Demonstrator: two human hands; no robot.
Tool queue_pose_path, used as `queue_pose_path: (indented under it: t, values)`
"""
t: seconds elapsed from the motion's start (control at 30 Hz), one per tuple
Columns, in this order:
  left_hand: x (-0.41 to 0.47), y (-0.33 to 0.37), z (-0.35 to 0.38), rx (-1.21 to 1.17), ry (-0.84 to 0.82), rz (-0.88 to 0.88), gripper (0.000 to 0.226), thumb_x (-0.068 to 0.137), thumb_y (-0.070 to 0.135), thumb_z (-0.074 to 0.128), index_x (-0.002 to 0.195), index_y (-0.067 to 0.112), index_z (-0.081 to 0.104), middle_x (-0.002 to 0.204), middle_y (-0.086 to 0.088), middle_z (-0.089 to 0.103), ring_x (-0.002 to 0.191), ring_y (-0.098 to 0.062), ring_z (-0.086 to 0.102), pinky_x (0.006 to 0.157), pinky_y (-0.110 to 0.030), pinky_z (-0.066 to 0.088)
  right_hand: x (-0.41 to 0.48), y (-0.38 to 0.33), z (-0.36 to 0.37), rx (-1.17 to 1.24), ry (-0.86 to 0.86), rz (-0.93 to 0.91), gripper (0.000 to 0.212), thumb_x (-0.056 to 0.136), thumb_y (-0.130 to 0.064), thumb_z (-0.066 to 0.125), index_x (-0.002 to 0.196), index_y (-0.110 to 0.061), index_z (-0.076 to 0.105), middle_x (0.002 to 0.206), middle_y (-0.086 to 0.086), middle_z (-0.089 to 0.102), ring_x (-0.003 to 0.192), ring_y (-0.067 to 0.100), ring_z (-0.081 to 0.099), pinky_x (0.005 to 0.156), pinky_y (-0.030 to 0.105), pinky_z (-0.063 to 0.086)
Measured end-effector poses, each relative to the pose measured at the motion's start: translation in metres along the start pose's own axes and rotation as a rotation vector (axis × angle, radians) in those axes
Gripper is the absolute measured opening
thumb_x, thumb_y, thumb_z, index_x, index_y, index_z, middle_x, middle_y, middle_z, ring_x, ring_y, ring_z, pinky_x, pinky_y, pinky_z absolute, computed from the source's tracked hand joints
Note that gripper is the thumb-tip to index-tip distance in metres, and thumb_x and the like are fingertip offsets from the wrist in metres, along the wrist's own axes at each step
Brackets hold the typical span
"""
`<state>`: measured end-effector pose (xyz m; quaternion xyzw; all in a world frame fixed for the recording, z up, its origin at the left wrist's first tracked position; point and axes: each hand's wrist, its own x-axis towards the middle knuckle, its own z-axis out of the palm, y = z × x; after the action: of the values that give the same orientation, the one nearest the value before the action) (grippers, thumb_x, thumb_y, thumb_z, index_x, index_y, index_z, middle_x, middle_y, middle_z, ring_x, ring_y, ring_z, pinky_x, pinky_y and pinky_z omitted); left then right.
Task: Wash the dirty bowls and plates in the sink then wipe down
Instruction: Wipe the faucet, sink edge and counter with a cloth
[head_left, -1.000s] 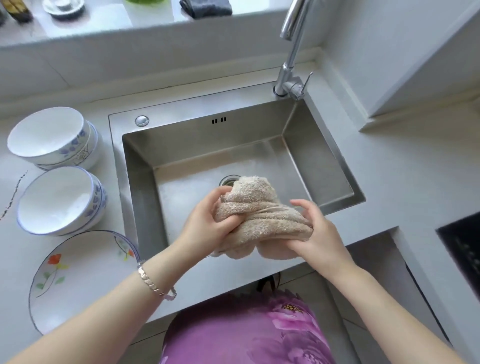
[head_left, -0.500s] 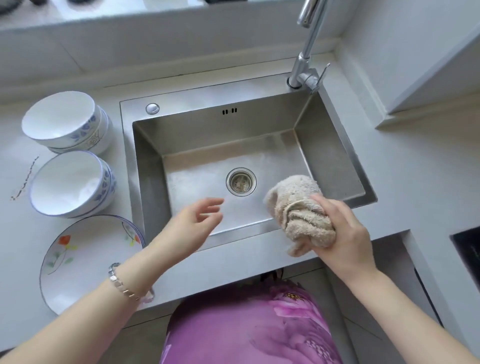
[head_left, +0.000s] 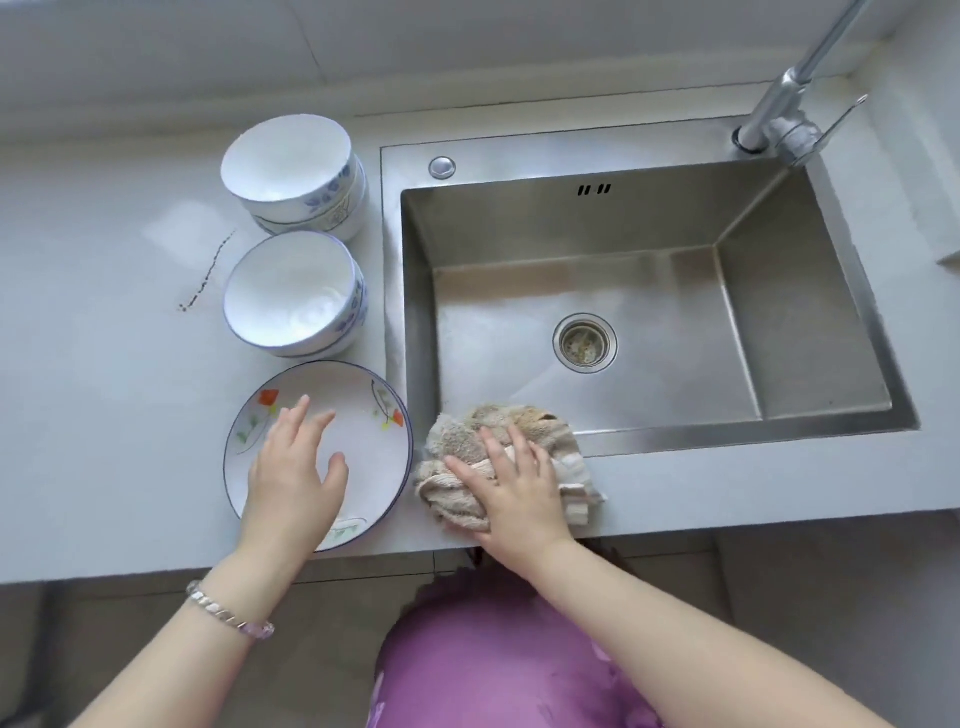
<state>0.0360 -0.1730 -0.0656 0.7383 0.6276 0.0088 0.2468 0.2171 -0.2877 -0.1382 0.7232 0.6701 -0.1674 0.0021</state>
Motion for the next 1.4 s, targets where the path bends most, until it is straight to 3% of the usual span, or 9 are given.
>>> queue_pose_path:
  t: [0.23,0.4,0.53,0.7,0.9,1.1,1.2,1.33,1.4]
  values:
    - [0.005,-0.03,-0.011,-0.019,0.025,-0.244,0.056,0.091,0.011,0.049,0.143,0.007,0.032,0.154,-0.01,0.021,0.141,-0.027,0.021,0.113,-0.04,0.019,-0.019,0.011,0.014,0.075,0.118,-0.12,0.088,0.021,-0.047,0.083,0.1,-0.037,0.046,0.102,0.003,0.063,0.09,0.028,0.052,0.077,0.037,0.041]
    - [0.018,-0.042,-0.026,-0.019,0.0,-0.331,0.057,0.093,0.01,0.044,0.146,0.006,0.024,0.155,-0.009,0.02,0.142,-0.025,0.019,0.113,-0.039,0.02,0.015,-0.001,-0.003,0.173,0.083,0.066,0.088,0.022,-0.031,0.086,0.103,-0.035,0.05,0.089,0.01,0.064,0.071,0.03,0.062,0.058,0.034,0.049]
    - [0.043,-0.058,-0.039,0.018,-0.066,-0.303,0.047,0.096,0.014,0.038,0.143,0.011,0.033,0.145,-0.01,0.039,0.132,-0.027,0.037,0.105,-0.04,0.032,0.079,-0.008,-0.035,0.643,0.133,0.438,0.048,0.072,-0.031,0.072,0.118,-0.028,0.059,0.106,0.011,0.05,0.098,0.033,0.056,0.086,0.038,0.047]
    - [0.076,-0.08,-0.048,-0.053,-0.201,-0.16,0.029,0.097,0.03,0.045,0.123,0.029,0.058,0.109,0.001,0.067,0.097,-0.022,0.06,0.08,-0.029,0.046,0.165,-0.019,-0.043,0.507,0.12,0.286,0.049,0.079,-0.02,0.062,0.126,-0.032,0.054,0.118,0.009,0.043,0.112,0.03,0.047,0.093,0.036,0.041]
    - [0.1,-0.106,-0.056,-0.156,-0.385,0.009,0.028,0.096,0.028,0.047,0.116,0.038,0.062,0.08,0.012,0.061,0.061,-0.001,0.05,0.054,-0.016,0.037,0.237,-0.027,-0.044,0.467,0.191,0.581,0.046,0.082,-0.027,0.052,0.127,-0.035,0.051,0.119,0.012,0.045,0.102,0.035,0.053,0.089,0.039,0.045]
    - [0.129,-0.145,-0.09,0.032,-0.348,0.168,0.035,0.098,0.03,0.042,0.131,0.026,0.051,0.131,0.006,0.054,0.121,-0.014,0.049,0.096,-0.026,0.037,0.25,-0.038,-0.112,0.613,0.489,0.75,0.041,0.066,-0.041,0.05,0.104,-0.027,0.058,0.102,0.016,0.062,0.094,0.034,0.058,0.083,0.037,0.047]
    - [0.145,-0.194,-0.119,0.047,-0.185,0.15,0.04,0.094,0.02,0.051,0.134,0.015,0.049,0.141,-0.002,0.045,0.131,-0.02,0.04,0.106,-0.028,0.028,0.216,-0.092,-0.17,0.631,0.617,0.537,0.039,0.066,-0.038,0.059,0.103,-0.027,0.063,0.099,0.012,0.056,0.088,0.029,0.058,0.081,0.039,0.05]
    - [0.169,-0.255,-0.153,0.082,-0.12,-0.043,0.049,0.09,0.014,0.055,0.137,0.01,0.043,0.147,-0.011,0.036,0.135,-0.027,0.033,0.111,-0.033,0.024,0.2,-0.201,-0.211,0.654,0.584,0.245,0.054,0.059,-0.047,0.056,0.11,-0.031,0.064,0.097,0.0,0.047,0.086,0.008,0.048,0.081,0.02,0.039]
    - [0.179,-0.273,-0.162,0.08,-0.124,-0.118,0.052,0.09,0.015,0.054,0.139,0.009,0.04,0.148,-0.011,0.033,0.136,-0.028,0.031,0.112,-0.035,0.025,0.22,-0.248,-0.188,0.545,0.531,0.175,0.059,0.057,-0.049,0.06,0.113,-0.032,0.063,0.102,0.002,0.049,0.087,0.013,0.05,0.074,0.026,0.041]
